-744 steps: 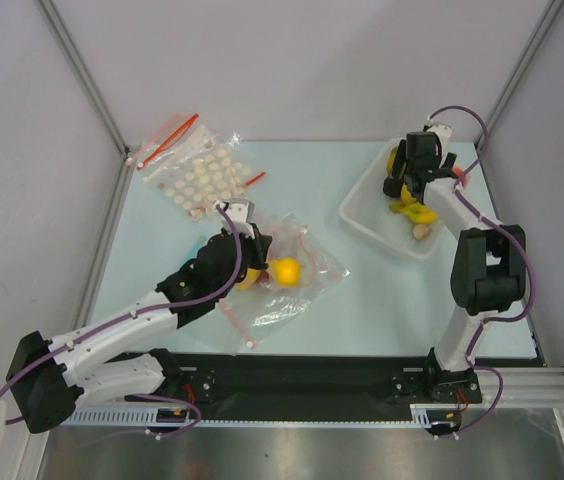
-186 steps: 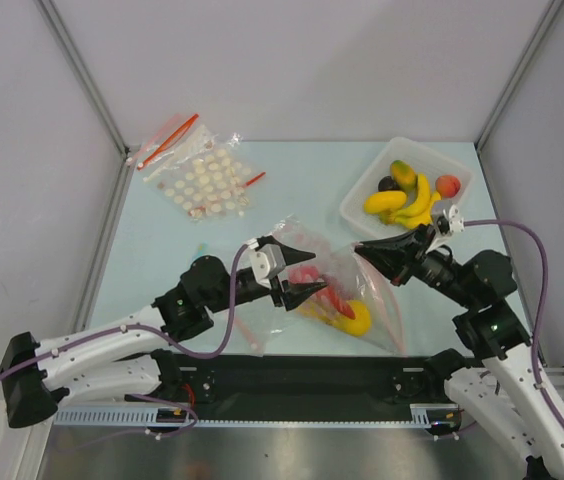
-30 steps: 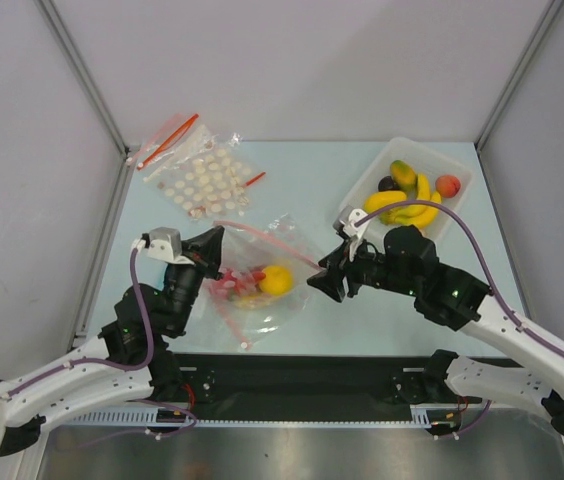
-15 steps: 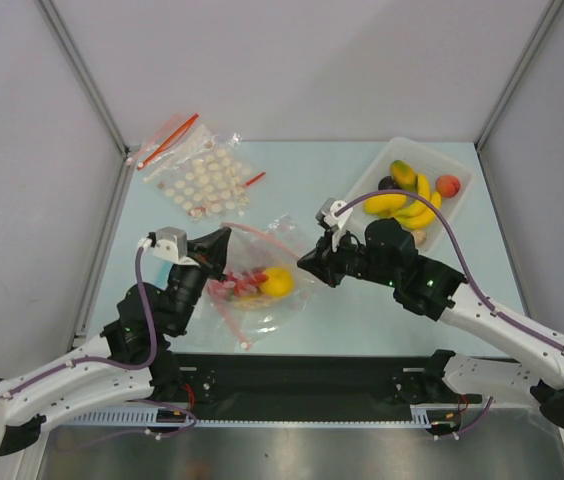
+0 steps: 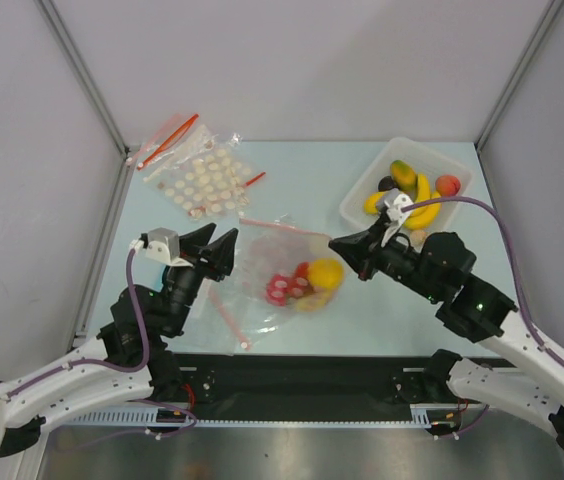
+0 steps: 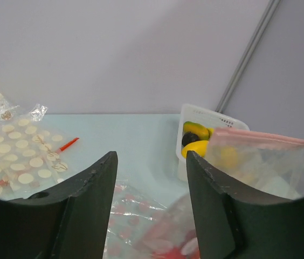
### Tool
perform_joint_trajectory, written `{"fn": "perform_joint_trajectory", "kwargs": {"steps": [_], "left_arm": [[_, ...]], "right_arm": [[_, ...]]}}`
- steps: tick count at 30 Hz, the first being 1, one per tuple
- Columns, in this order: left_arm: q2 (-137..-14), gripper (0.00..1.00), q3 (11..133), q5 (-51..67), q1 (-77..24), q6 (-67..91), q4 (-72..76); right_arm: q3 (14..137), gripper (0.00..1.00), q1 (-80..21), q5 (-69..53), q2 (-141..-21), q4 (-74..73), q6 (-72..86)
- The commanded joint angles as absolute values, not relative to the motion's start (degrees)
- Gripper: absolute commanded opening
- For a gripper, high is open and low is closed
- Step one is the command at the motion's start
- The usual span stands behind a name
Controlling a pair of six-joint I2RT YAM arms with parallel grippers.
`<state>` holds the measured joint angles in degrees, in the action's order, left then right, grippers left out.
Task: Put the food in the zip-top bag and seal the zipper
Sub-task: Place the zipper food storage bag at the center of the board.
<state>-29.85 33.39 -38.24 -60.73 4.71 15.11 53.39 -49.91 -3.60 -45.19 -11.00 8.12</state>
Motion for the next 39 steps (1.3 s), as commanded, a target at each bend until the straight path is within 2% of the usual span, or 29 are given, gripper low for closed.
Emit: {"fn": "perform_joint_trajectory", "kwargs": {"steps": [1,5,13,17,22,24,26,27,28,30,35,38,39], "left_arm": [[-29.4,0.60,33.8,-37.3,-60.4,5.4,16.4],[-29.9,0.64,33.8,-37.0,-60.4,5.7,16.1],[-32.5,0.65,34.2,-36.7,-60.4,5.9,16.1],[-32.9,0.66,34.2,-36.4,-60.5,6.0,16.1],[-32.9,0.65,34.1,-36.3,-60.4,5.9,16.1],[-33.0,0.65,34.1,-36.1,-60.4,6.0,16.1],[-33.0,0.66,34.0,-35.9,-60.5,6.0,16.0],[-33.3,0.66,33.9,-35.8,-60.5,6.2,16.0],[-33.5,0.65,33.8,-35.6,-60.5,6.2,16.0],[-33.8,0.66,33.8,-34.6,-60.5,6.7,16.0],[-36.3,0.69,34.2,-34.7,-60.5,6.5,15.6],[-36.8,0.83,34.1,-36.1,-60.5,6.2,15.6],[-36.7,0.94,33.9,-37.3,-60.4,6.1,15.6]], "right_arm": [[58.3,0.00,-46.6,1.0,-45.2,-11.0,12.0],[58.6,0.00,-39.7,2.4,-48.2,-13.9,14.9],[50.9,0.00,-13.8,-14.4,-53.9,-8.5,23.8],[47.6,0.00,-7.7,-18.6,-54.7,-4.4,26.9],[46.6,0.00,-6.9,-11.4,-51.4,-4.7,26.7],[45.9,0.08,-6.8,-8.4,-50.4,-4.3,26.5],[45.4,0.27,-6.8,-4.9,-48.4,-4.6,26.9],[45.2,0.42,-6.9,-3.1,-47.6,-4.8,27.1],[44.7,0.79,-6.8,-1.2,-45.8,-6.0,28.2],[44.4,0.99,-6.8,5.0,-43.1,-7.4,29.2],[38.3,1.00,-6.8,13.2,-31.3,-6.7,33.7],[38.4,1.00,-6.8,19.9,-28.9,-11.2,38.7],[39.9,1.00,-6.8,21.3,-28.6,-12.8,40.5]]}}
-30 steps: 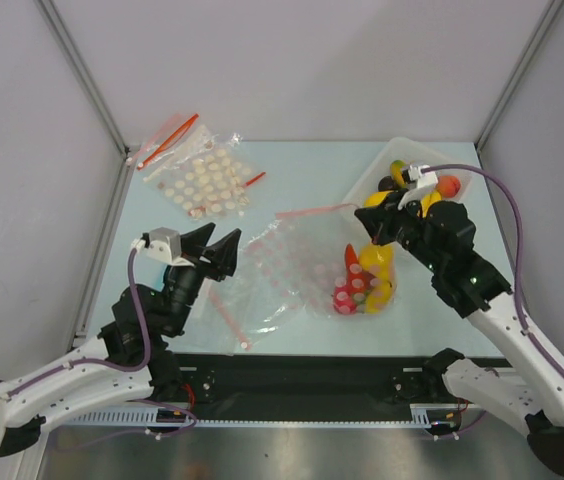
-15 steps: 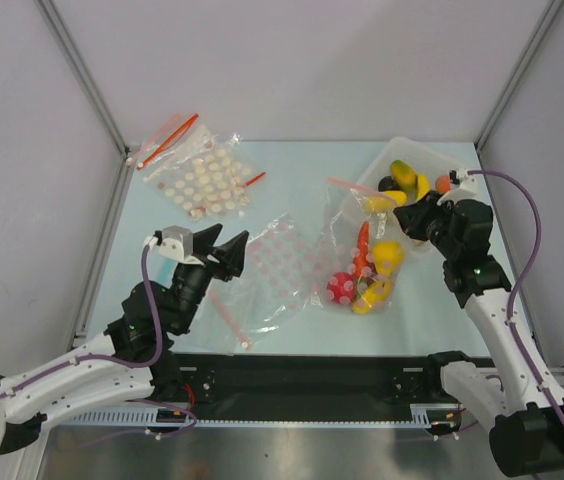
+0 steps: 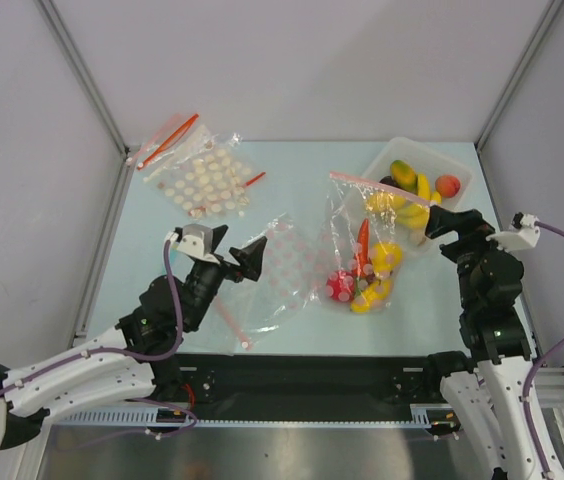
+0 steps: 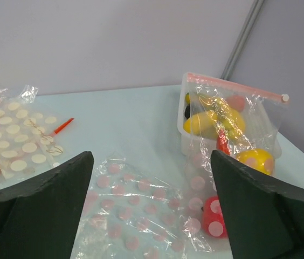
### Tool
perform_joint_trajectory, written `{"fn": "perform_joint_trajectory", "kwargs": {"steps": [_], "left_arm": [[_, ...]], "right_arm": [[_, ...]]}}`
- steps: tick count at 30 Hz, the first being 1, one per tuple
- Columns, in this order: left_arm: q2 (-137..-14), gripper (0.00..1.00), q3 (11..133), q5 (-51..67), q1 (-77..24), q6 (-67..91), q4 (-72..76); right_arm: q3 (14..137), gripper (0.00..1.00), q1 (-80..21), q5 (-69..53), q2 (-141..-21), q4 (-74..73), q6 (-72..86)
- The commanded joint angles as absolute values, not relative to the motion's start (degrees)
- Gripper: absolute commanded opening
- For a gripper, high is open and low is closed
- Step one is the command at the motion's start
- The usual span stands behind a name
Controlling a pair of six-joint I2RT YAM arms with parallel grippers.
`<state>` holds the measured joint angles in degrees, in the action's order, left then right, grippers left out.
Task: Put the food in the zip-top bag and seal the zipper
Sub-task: Place the zipper food storage bag at the center of the board, then reset both arms
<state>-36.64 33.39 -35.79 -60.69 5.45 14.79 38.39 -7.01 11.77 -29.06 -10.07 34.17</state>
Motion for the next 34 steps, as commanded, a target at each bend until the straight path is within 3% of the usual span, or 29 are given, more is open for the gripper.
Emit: {"fn": "perform_joint_trajectory", "kwargs": {"steps": [1,7,11,14,20,34], "left_arm": [[-36.6,0.98,33.8,-37.9,-60.5,6.2,15.6],[-34.0,1.00,31.5,-38.8,-60.4,6.0,17.8],[-32.7,1.00,30.0,-39.4,-60.5,5.0,19.7],[-32.3,1.00,29.0,-39.6,-60.5,3.7,21.4],[-33.0,1.00,26.6,-39.7,-60.4,1.0,25.5],[-34.6,1.00,26.5,-38.9,-60.5,0.5,26.1]], "right_arm": [[40.6,1.00,-6.8,22.7,-28.6,-15.4,40.4],[42.5,1.00,-6.8,29.0,-26.2,-19.6,42.2],[44.0,1.00,-6.8,24.4,-24.3,-20.3,41.6],[44.0,1.00,-6.8,20.1,-23.6,-19.6,32.7],[40.0,1.00,-6.9,29.4,-21.4,-20.2,36.1],[36.7,1.00,-6.9,30.0,-21.3,-17.6,37.6]]}}
